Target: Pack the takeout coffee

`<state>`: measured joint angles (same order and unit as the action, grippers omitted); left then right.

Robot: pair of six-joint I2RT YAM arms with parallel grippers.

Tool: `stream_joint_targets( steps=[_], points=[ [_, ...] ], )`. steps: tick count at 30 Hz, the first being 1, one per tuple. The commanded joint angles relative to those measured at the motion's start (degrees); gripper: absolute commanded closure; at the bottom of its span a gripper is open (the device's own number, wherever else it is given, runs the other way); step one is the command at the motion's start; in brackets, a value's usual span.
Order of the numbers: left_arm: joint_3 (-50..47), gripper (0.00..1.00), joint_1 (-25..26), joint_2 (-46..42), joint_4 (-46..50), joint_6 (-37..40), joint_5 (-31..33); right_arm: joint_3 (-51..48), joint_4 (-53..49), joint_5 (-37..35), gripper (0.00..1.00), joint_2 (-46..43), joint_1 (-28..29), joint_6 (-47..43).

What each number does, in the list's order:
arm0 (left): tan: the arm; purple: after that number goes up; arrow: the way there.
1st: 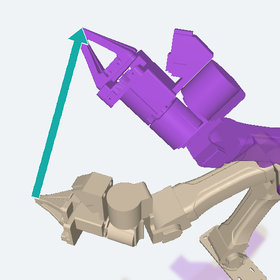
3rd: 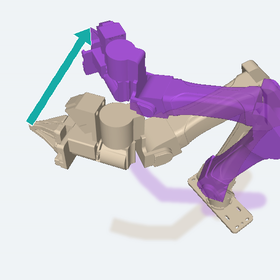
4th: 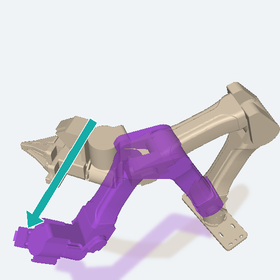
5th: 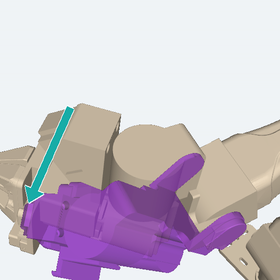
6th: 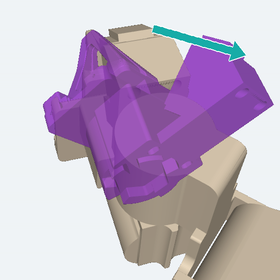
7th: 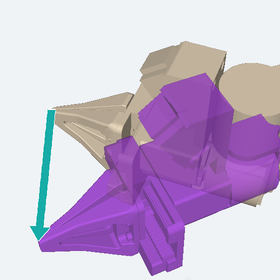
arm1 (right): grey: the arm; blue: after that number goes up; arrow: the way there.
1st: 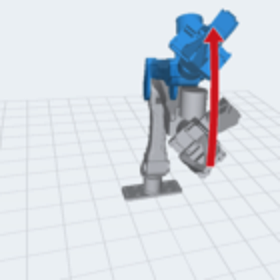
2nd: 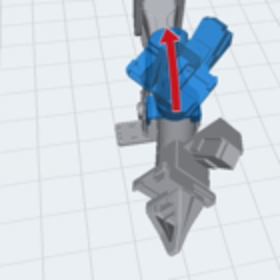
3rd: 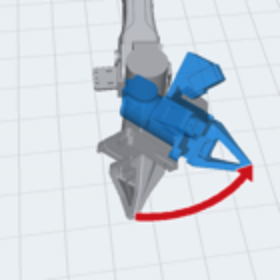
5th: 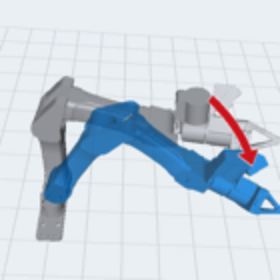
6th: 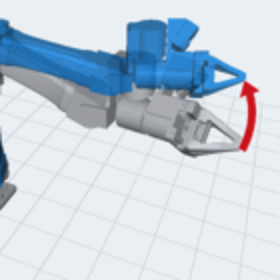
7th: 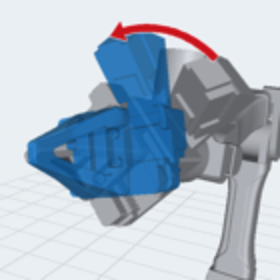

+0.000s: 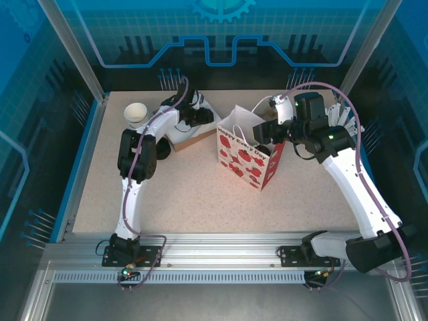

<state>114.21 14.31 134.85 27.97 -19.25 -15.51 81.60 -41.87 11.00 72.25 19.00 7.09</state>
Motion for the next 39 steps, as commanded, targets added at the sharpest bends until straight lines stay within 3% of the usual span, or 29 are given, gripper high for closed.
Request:
stream_joint_targets(
  steps=[1, 39],
  points=[
    [-0.9, 0.52, -0.8, -2.8, -0.7, -0.8, -1.5, -0.6, 1.4, 0.9, 0.3, 0.3, 0.1, 0.3],
    [-0.5, 0.43, -1.8, -2.8, -0.8, -2.4, -3.0, -0.7, 1.9, 1.1, 0.3, 1.8, 1.3, 0.5]
  ],
)
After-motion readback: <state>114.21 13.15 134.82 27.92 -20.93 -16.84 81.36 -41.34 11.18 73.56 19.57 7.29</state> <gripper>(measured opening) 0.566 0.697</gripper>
